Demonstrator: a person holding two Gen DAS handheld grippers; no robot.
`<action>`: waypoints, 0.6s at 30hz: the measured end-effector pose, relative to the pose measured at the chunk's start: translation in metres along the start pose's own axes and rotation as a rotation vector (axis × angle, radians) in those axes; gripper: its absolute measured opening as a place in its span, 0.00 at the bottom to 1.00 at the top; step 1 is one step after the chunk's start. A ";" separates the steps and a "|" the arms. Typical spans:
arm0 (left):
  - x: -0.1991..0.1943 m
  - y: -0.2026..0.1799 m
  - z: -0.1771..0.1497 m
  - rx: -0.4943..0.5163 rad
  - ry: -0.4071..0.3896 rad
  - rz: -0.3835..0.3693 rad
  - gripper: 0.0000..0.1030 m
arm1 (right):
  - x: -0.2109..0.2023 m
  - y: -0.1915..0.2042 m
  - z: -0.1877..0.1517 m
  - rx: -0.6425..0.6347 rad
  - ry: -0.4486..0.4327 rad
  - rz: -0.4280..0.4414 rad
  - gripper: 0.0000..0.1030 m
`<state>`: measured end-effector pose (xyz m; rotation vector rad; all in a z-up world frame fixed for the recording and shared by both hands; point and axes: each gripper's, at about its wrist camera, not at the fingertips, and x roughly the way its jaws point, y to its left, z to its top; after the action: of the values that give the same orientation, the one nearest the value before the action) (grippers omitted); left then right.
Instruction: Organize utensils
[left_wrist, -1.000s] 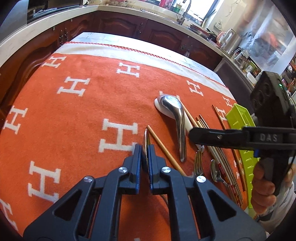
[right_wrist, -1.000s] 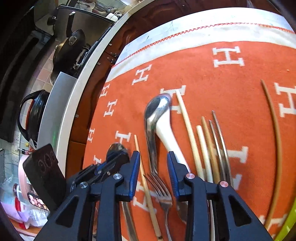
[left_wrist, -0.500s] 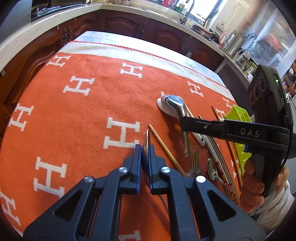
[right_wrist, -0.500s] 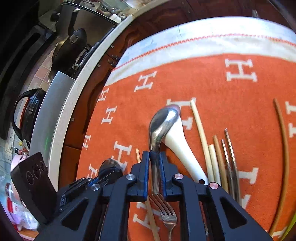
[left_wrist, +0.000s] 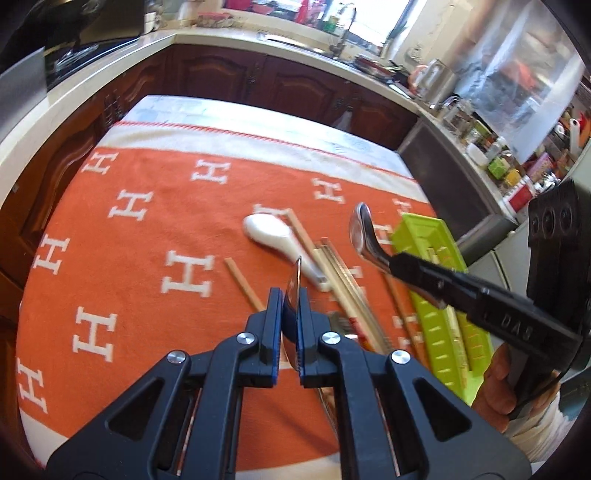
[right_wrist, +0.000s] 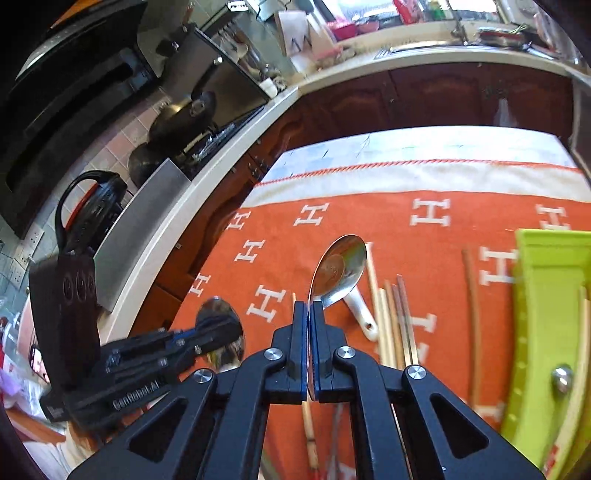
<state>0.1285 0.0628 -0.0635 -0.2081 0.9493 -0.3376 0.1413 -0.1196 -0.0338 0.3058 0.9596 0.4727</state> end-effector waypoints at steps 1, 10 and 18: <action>-0.003 -0.009 0.001 0.008 0.001 -0.010 0.04 | -0.011 -0.004 -0.004 0.004 -0.013 -0.003 0.02; -0.011 -0.105 0.021 0.092 0.029 -0.126 0.04 | -0.121 -0.048 -0.036 0.026 -0.138 -0.067 0.02; 0.033 -0.194 0.030 0.190 0.107 -0.179 0.04 | -0.182 -0.121 -0.066 0.130 -0.176 -0.150 0.02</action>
<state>0.1336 -0.1282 -0.0094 -0.1021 0.9999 -0.6055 0.0285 -0.3140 0.0043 0.3834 0.8355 0.2421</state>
